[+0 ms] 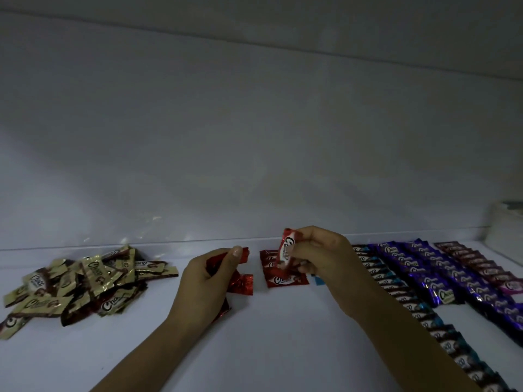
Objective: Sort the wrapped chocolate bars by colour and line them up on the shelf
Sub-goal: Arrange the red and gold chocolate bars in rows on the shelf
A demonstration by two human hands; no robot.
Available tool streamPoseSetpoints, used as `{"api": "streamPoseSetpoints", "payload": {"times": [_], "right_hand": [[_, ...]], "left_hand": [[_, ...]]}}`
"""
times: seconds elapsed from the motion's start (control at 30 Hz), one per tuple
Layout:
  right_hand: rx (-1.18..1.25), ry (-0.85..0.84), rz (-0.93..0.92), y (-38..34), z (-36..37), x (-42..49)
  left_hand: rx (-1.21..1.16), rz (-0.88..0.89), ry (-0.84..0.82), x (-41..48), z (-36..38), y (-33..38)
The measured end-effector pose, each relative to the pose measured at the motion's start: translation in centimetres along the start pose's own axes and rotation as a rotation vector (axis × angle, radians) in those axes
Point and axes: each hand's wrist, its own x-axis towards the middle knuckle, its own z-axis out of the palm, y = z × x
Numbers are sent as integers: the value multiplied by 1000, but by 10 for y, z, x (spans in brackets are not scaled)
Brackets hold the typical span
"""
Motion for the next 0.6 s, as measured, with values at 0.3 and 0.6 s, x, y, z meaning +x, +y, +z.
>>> {"api": "streamPoseSetpoints", "payload": {"times": [0.3,0.6], "right_hand": [[-735,-412,-88,5,0,-9],[-1120,-309,-155,6,-3,-13]], "left_hand": [[20,27,54,0,-1,-1],[-1,-18,39,1,-2,-2]]}}
